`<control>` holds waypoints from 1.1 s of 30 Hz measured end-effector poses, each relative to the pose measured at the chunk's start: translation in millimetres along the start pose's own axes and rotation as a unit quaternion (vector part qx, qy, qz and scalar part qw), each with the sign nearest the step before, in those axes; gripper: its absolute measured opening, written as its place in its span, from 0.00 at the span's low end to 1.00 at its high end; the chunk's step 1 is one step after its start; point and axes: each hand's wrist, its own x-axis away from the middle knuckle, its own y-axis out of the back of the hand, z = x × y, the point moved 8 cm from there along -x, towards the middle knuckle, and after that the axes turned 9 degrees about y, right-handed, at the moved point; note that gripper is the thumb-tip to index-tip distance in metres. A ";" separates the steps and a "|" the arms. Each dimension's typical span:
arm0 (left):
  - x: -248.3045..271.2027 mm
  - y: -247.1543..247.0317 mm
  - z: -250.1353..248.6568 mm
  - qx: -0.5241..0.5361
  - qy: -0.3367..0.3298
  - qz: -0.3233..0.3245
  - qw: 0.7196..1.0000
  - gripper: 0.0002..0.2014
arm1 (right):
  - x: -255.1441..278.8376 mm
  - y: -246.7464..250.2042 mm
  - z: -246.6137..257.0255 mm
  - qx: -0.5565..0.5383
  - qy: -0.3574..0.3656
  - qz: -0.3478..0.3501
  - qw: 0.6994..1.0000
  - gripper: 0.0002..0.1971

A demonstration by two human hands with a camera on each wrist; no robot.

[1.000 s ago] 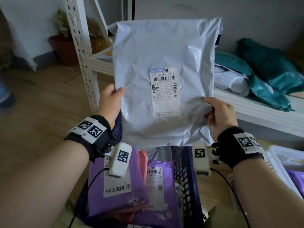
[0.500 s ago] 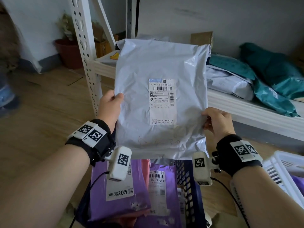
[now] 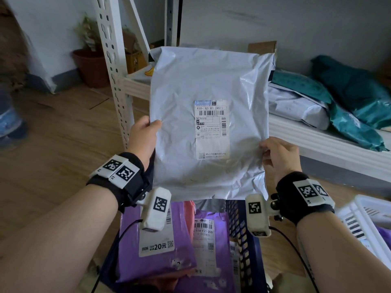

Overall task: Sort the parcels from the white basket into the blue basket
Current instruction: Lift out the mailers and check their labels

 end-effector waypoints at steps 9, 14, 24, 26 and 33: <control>11.1 8.6 -12.1 0.069 -0.002 -0.006 0.998 0.25 | -8.7 -11.5 40.4 0.028 0.108 0.080 0.991 0.17; 8.6 29.4 -10.6 0.103 -0.024 -0.050 0.993 0.30 | -3.1 -29.3 61.1 0.123 0.185 0.135 0.966 0.06; 13.1 58.5 -19.5 0.040 -0.055 -0.103 0.992 0.23 | 3.5 -56.2 69.4 0.269 0.184 0.203 0.923 0.14; 14.5 52.9 -16.8 -0.022 -0.052 -0.082 0.995 0.14 | 17.5 -83.0 46.0 0.369 0.178 0.281 0.868 0.13; 14.3 1.6 43.9 -0.389 0.011 0.128 0.912 0.16 | 62.4 -128.4 -68.5 0.510 0.110 0.460 0.718 0.18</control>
